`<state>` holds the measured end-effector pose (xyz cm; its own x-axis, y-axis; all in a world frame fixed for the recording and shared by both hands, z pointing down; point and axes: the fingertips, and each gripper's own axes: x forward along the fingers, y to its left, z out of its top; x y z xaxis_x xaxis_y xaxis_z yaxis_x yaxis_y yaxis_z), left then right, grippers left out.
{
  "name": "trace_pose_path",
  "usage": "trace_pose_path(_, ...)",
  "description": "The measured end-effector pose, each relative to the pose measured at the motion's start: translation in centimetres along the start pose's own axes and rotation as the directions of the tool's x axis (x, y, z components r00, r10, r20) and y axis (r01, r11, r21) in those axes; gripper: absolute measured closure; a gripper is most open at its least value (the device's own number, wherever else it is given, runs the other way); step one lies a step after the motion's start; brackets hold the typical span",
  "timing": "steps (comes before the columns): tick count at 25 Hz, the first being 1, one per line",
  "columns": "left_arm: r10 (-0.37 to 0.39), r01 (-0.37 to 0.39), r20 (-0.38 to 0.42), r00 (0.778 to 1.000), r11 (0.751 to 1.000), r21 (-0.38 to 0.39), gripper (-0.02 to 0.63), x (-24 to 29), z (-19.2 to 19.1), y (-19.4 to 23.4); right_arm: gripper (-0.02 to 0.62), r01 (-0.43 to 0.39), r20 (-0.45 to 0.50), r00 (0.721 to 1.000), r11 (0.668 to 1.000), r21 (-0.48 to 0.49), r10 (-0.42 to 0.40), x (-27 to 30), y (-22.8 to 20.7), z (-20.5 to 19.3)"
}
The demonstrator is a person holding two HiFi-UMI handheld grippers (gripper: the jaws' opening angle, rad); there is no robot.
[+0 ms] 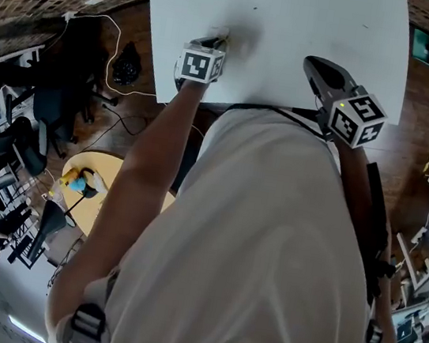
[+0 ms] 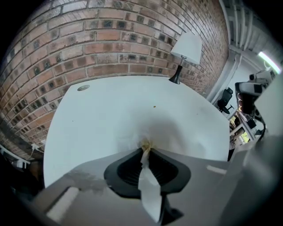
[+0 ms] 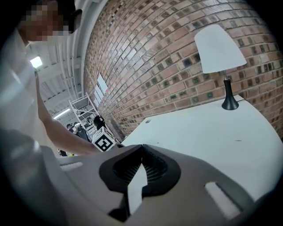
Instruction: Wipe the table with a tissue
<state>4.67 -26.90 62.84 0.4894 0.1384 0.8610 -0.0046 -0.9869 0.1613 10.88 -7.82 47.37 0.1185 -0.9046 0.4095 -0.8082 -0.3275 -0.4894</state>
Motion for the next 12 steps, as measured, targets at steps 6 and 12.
trace_pose_path(6,-0.074,0.074,-0.001,0.997,0.995,-0.060,0.555,0.9,0.2,-3.7,0.586,-0.029,-0.017,0.999,1.000,-0.008,0.029,-0.5,-0.7,0.0)
trace_pose_path(12,-0.092,0.096,0.065,0.994,0.993,-0.065,0.554,0.7,0.9,-7.4,0.586,-0.049,-0.024,0.999,0.999,-0.001,0.049,-1.0,-1.2,0.2)
